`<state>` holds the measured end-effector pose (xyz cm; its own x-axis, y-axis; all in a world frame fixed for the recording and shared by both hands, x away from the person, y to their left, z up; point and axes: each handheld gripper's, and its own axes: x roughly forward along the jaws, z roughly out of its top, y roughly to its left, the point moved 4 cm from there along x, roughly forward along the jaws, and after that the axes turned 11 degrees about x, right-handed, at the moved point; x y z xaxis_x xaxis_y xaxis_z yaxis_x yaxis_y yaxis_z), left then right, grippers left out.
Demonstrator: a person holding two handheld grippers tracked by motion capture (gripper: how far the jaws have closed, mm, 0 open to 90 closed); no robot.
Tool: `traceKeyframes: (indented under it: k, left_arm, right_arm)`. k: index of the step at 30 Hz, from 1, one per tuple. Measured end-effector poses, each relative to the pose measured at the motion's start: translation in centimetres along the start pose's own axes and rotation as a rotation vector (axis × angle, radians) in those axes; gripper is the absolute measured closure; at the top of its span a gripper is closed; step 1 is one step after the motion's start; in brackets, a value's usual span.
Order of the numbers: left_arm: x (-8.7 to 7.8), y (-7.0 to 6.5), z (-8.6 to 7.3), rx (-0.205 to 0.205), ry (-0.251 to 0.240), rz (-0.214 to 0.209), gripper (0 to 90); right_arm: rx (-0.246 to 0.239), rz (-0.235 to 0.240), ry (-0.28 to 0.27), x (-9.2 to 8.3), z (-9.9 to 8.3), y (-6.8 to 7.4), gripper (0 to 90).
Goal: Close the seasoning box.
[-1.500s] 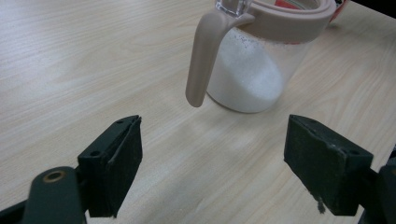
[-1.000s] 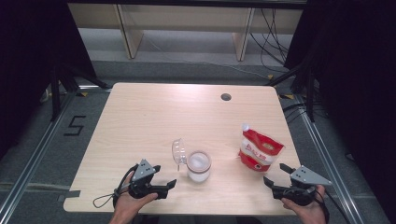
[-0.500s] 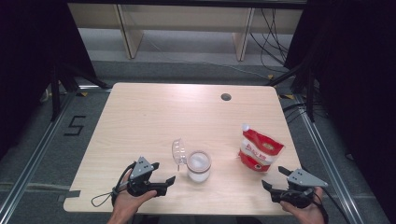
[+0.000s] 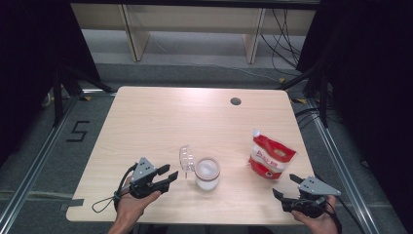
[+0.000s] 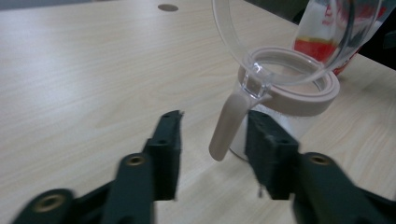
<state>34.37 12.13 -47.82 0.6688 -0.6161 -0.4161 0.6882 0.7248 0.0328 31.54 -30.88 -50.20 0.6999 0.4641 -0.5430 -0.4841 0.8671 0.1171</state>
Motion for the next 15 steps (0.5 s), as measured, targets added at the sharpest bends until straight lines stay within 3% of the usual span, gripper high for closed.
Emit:
traceKeyframes:
  k: [4, 5, 6, 10, 14, 15]
  left_arm:
    - [0.1, 0.1, 0.8, 0.006, -0.029, -0.001, 77.4]
    - [0.2, 0.1, 1.0, 0.01, -0.029, 0.0, 79.6]
    - [0.1, 0.2, 1.2, 0.021, -0.025, 0.01, 82.1]
    - [0.3, -0.1, 2.0, 0.021, -0.045, 0.005, 87.8]
    - [0.5, -0.5, 2.5, 0.045, -0.042, -0.014, 89.1]
    - [0.6, -0.6, 2.6, 0.034, -0.049, -0.021, 89.2]
  right_arm:
    - [-0.02, 0.012, 0.001, 0.1, 0.1, 0.2, 19.5]
    - [0.014, -0.004, 0.011, 0.0, -0.1, 0.4, 19.5]
    - [0.016, -0.003, 0.012, 0.0, -0.1, 0.4, 19.5]
    - [0.019, 0.004, 0.009, 0.0, -0.1, 0.4, 19.6]
    - [0.021, -0.001, 0.013, -0.1, -0.1, 0.5, 19.7]
    - [0.004, 0.006, 0.002, 0.0, 0.0, 0.4, 19.8]
